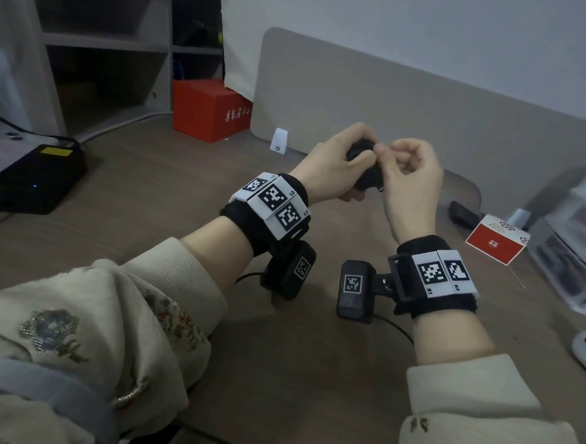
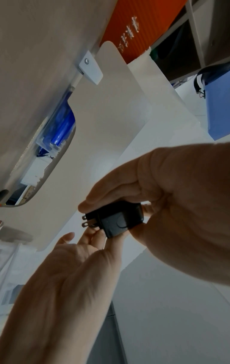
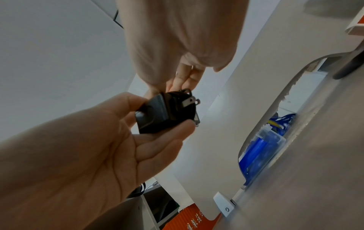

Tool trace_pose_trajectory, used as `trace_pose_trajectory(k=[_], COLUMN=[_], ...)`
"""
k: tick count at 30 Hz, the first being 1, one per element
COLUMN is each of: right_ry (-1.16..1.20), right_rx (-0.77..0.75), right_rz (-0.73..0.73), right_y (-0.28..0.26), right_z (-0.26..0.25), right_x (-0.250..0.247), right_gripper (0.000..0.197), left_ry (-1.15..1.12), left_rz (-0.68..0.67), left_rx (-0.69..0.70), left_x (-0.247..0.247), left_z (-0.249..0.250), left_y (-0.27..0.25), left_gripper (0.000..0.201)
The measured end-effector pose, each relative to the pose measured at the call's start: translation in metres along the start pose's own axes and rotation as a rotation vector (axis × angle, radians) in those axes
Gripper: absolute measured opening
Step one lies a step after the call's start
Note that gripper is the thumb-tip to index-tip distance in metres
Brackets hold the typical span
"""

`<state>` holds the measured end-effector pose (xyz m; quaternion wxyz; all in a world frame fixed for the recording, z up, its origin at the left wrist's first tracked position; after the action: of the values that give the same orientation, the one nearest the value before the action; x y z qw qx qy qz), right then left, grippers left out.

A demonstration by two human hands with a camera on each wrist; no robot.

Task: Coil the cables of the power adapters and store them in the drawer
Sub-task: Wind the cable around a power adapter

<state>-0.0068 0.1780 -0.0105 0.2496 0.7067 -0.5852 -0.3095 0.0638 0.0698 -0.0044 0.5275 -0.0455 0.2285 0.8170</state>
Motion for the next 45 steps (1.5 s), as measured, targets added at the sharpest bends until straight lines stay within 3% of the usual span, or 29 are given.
trace_pose_trajectory(k=[7, 12, 16, 18, 26, 30, 42, 45], right_ry=[0.062, 0.104, -0.015, -0.105, -0.651, -0.701, -0.642, -0.660], right_rx=[-0.096, -0.124, -0.121, -0.127, -0.442, -0.512, -0.481, -0.461], right_rz=[0.016, -0.051, -0.044, -0.056, -0.142, -0.141, -0.182, -0.190], right_y=[0.001, 0.002, 0.006, 0.009, 0.007, 0.007, 0.003, 0.004], right_z=[-0.004, -0.006, -0.003, 0.000, -0.012, -0.013, -0.014, -0.014], right_x=[-0.001, 0.000, -0.005, -0.010, -0.009, -0.009, -0.003, -0.003], right_gripper=[0.011, 0.012, 0.018, 0.012, 0.014, 0.017, 0.021, 0.020], left_ry=[-0.101, -0.191, -0.163, -0.136, -0.076, -0.090, -0.040, -0.010], left_rz=[-0.002, 0.048, 0.057, 0.044, 0.033, 0.002, -0.101, -0.095], left_rx=[0.006, -0.021, -0.010, -0.012, -0.036, -0.056, -0.139, -0.136], left_x=[0.000, -0.008, -0.008, -0.006, -0.002, -0.002, -0.013, -0.024], left_z=[0.000, 0.000, 0.000, 0.000, 0.005, 0.009, 0.008, 0.004], left_y=[0.002, 0.005, 0.006, 0.005, 0.001, -0.002, -0.007, -0.005], left_gripper=[0.011, 0.016, 0.018, 0.018, 0.009, 0.010, 0.008, 0.027])
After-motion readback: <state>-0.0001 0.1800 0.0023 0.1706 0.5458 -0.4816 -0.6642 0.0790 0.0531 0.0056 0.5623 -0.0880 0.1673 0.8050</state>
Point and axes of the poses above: each hand's wrist, its own y-axis towards the middle knuckle, its own x-axis out of the palm, z = x × y, the point moved 4 cm from there along y, towards the middle knuckle, and after that the axes turned 6 degrees about -x, right-handed, at the moved point
